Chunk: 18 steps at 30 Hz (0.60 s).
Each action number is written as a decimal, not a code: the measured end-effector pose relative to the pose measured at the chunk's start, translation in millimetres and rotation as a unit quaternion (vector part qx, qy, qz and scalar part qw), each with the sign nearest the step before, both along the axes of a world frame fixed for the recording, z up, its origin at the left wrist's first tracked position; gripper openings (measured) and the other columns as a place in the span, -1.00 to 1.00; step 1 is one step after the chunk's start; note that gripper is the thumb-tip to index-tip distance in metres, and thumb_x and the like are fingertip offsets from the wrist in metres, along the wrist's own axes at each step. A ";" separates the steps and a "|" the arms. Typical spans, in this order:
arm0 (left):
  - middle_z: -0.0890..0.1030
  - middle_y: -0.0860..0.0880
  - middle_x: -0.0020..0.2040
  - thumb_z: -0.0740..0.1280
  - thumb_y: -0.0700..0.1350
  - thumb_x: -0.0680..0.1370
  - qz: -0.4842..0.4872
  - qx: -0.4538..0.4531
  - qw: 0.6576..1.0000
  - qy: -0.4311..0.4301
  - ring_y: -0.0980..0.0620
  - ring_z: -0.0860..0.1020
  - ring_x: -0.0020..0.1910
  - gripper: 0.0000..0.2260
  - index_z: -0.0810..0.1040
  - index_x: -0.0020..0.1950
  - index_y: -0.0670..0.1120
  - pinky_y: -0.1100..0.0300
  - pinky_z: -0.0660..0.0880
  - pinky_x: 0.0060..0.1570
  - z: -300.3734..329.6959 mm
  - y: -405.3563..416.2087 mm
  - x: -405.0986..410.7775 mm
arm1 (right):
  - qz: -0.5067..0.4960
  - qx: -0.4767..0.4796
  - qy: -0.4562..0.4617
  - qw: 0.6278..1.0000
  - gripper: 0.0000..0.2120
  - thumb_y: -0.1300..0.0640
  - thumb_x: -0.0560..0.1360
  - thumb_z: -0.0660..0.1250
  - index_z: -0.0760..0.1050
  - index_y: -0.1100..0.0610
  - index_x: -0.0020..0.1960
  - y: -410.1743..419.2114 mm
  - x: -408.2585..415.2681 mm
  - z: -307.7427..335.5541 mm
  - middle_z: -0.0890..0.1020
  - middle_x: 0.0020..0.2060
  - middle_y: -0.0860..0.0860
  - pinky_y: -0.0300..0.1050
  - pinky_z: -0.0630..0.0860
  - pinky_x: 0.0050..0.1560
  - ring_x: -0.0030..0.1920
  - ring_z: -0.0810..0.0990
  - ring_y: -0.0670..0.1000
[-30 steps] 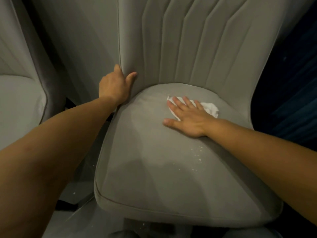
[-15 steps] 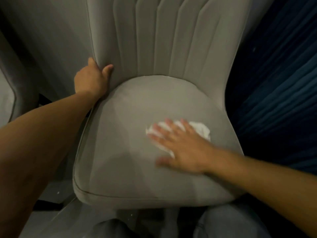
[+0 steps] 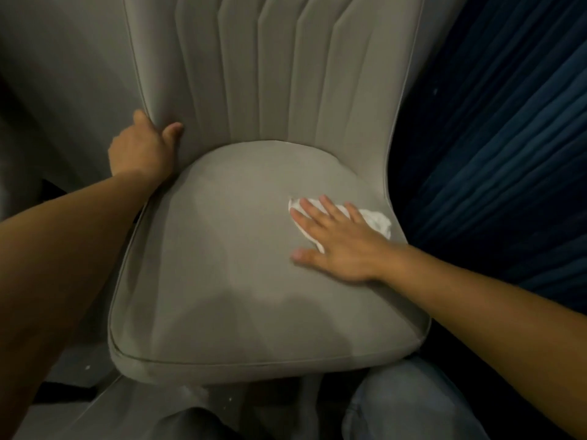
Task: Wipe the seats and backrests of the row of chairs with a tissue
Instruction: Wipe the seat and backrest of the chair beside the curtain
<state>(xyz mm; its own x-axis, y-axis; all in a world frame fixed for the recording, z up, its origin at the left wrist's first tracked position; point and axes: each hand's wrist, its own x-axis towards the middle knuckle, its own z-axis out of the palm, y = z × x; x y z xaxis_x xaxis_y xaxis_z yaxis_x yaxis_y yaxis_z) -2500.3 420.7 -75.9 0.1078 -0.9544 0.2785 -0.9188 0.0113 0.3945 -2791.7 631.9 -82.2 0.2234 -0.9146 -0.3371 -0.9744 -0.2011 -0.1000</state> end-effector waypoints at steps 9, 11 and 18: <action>0.54 -0.40 0.08 0.12 0.25 0.61 -0.002 -0.003 1.000 0.005 -0.41 0.51 0.04 -0.47 0.35 0.15 -0.24 -0.17 0.42 -0.04 3.6 3.8 -2.8 | 0.017 0.027 -0.005 0.999 -0.22 -0.59 0.37 -0.35 -0.48 -0.33 0.49 85.1 -11.8 10.2 -0.45 0.50 -0.29 0.05 -0.44 0.50 0.48 -0.54 -0.13; 0.53 -0.40 0.08 0.13 0.25 0.61 -0.006 0.002 1.000 0.006 -0.42 0.50 0.05 -0.47 0.34 0.15 -0.25 -0.16 0.41 -0.04 5.3 4.4 -2.9 | -0.005 0.011 -0.011 1.000 -0.24 -0.55 0.41 -0.34 -0.41 -0.32 0.53 54.2 -12.3 8.0 -0.40 0.52 -0.28 0.05 -0.39 0.52 0.52 -0.48 -0.13; 0.54 -0.41 0.07 0.14 0.23 0.61 -0.008 0.011 1.000 0.013 -0.42 0.50 0.05 -0.49 0.34 0.13 -0.25 -0.16 0.41 -0.03 7.9 3.8 -1.9 | -0.080 -0.038 -0.030 0.996 -0.28 -0.46 0.55 -0.18 -0.18 -0.19 0.62 -102.0 -7.5 -9.7 -0.17 0.62 -0.17 0.12 -0.24 0.56 0.60 -0.25 -0.03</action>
